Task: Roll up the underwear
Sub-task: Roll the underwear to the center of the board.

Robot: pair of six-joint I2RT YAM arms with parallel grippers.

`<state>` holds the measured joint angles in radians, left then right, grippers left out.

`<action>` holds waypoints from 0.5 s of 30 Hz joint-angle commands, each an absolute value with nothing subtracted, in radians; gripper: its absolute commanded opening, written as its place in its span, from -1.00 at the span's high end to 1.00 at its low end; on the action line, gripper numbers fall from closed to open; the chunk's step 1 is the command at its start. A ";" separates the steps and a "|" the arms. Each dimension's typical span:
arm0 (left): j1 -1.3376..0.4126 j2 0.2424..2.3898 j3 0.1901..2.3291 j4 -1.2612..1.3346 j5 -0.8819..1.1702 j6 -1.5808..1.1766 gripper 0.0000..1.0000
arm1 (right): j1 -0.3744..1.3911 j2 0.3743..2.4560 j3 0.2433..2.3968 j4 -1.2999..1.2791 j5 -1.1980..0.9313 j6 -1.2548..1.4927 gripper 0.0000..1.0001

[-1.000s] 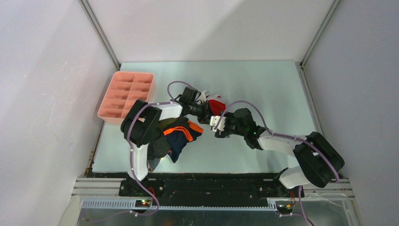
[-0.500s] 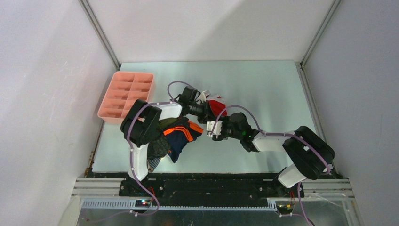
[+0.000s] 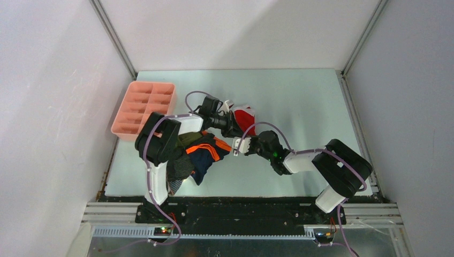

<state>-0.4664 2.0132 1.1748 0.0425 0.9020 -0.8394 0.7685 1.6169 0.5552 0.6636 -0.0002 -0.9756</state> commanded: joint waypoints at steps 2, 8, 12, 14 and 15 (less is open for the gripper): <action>-0.460 1.992 1.172 0.062 0.913 -0.825 0.91 | 0.755 1.623 0.551 0.696 -0.004 -1.015 1.00; -0.409 1.819 1.059 0.176 0.710 -0.633 -0.48 | 0.689 1.504 0.682 0.208 -0.290 -1.020 1.00; -0.403 1.659 0.916 0.305 0.567 -0.402 -0.54 | 0.651 1.482 0.810 -0.153 -0.476 -1.071 1.00; -0.415 1.597 0.868 0.308 0.541 -0.280 -0.56 | 0.647 1.499 0.865 -0.283 -0.523 -1.089 1.00; -0.429 1.555 0.833 0.309 0.531 -0.198 -0.56 | 0.644 1.519 0.904 -0.324 -0.552 -1.099 1.00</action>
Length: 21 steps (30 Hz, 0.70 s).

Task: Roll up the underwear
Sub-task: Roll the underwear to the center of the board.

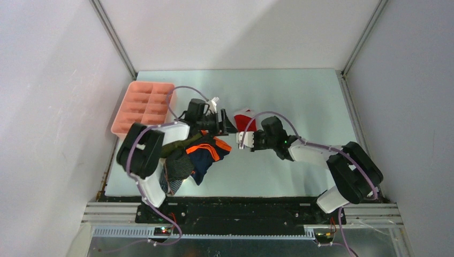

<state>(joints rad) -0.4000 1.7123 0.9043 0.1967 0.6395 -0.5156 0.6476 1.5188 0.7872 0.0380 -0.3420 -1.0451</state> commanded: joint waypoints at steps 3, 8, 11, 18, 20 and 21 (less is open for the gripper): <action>-0.476 1.455 0.706 0.360 0.495 0.022 -0.56 | 0.635 1.568 0.995 -0.493 -0.597 -1.095 1.00; -0.620 1.320 0.537 0.501 0.496 0.264 -0.56 | 0.622 1.665 1.096 -0.619 -0.652 -1.061 1.00; -0.706 1.320 0.470 0.573 0.474 0.328 -0.55 | 0.616 1.704 1.137 -0.647 -0.668 -1.049 1.00; -0.800 1.443 0.427 0.857 0.308 0.352 -0.52 | 0.610 1.702 1.147 -0.676 -0.689 -1.042 1.00; -0.814 1.500 0.427 0.922 0.322 0.366 -0.48 | 0.611 1.698 1.147 -0.678 -0.695 -1.026 1.00; -0.818 1.513 0.428 0.957 0.330 0.369 -0.46 | 0.612 1.696 1.148 -0.677 -0.699 -1.021 1.00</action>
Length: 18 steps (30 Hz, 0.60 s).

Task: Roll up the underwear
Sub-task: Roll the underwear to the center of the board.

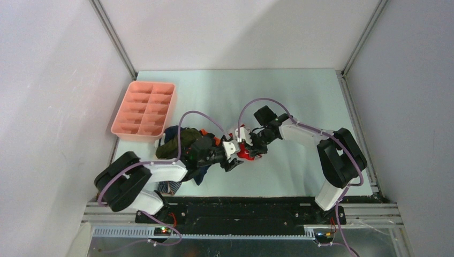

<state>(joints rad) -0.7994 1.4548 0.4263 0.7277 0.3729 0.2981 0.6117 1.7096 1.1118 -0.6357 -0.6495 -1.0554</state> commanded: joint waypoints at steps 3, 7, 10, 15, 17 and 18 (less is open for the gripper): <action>-0.838 1.566 0.446 0.989 0.380 0.382 -0.31 | 0.623 1.691 1.148 -0.674 -0.701 -1.004 1.00; -0.849 1.604 0.448 1.016 0.400 0.379 -0.14 | 0.633 1.683 1.148 -0.655 -0.705 -0.976 1.00; -0.852 1.605 0.437 1.020 0.406 0.374 0.03 | 0.638 1.681 1.148 -0.645 -0.702 -0.964 1.00; -0.860 1.595 0.435 1.000 0.441 0.362 0.36 | 0.647 1.683 1.142 -0.632 -0.695 -0.951 1.00; -0.860 1.597 0.441 0.983 0.464 0.362 0.47 | 0.652 1.682 1.140 -0.626 -0.692 -0.942 0.99; -0.859 1.598 0.444 0.975 0.475 0.364 0.52 | 0.655 1.681 1.138 -0.624 -0.692 -0.936 0.99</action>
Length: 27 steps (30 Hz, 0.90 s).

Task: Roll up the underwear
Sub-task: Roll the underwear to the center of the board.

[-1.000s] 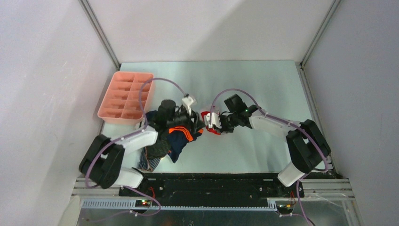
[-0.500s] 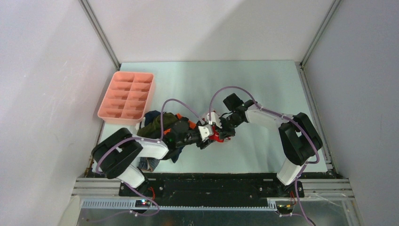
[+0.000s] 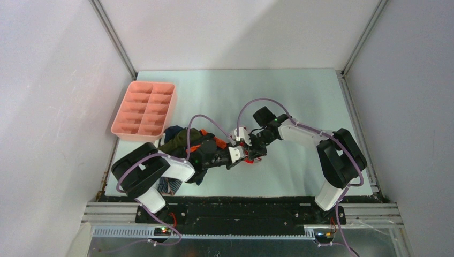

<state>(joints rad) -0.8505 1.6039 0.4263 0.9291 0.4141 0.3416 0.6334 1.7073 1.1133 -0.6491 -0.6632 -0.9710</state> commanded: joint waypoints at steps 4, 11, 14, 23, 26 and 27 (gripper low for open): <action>-0.859 1.603 0.440 0.957 0.495 0.363 0.71 | 0.659 1.673 1.132 -0.605 -0.685 -0.913 0.97; -0.859 1.579 0.378 1.026 0.482 0.362 1.00 | 0.521 1.461 1.010 -0.393 -0.738 -0.662 -0.16; -0.856 1.575 0.349 1.071 0.480 0.379 1.00 | 0.526 1.260 0.851 -0.201 -0.672 -0.646 -0.95; -0.853 1.578 0.301 1.139 0.492 0.502 1.00 | 0.665 1.176 0.583 -0.101 -0.601 -0.982 -0.62; -0.854 1.570 0.292 1.147 0.492 0.488 1.00 | 0.679 1.188 0.508 0.079 -0.571 -1.024 -0.64; -0.854 1.567 0.289 1.149 0.490 0.487 1.00 | 0.682 1.191 0.496 0.110 -0.558 -1.028 -0.67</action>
<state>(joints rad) -0.8524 1.6028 0.3035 1.0698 0.4820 0.4545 0.6662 1.1877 0.5423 -0.1028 -0.5930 -0.9138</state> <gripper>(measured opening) 0.018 0.819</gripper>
